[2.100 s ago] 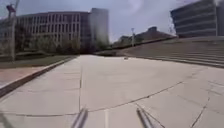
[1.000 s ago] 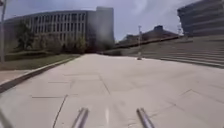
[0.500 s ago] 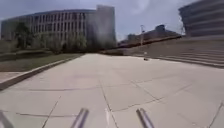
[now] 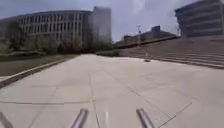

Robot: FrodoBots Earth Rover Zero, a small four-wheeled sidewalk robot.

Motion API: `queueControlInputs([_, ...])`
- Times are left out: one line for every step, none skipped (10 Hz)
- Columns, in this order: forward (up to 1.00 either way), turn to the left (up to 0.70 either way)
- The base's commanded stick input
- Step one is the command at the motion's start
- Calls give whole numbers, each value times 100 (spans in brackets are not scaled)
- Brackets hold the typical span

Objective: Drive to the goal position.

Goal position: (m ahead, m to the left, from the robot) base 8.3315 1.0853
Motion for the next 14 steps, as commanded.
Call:
queueControlInputs([100,-23])
queueControlInputs([100,-6])
queueControlInputs([100,0])
queueControlInputs([100,0])
queueControlInputs([100,0])
queueControlInputs([100,0])
queueControlInputs([100,0])
queueControlInputs([100,0])
queueControlInputs([100,-1])
queueControlInputs([100,-3])
queueControlInputs([100,0])
queueControlInputs([100,0])
queueControlInputs([100,-2])
queueControlInputs([100,0])
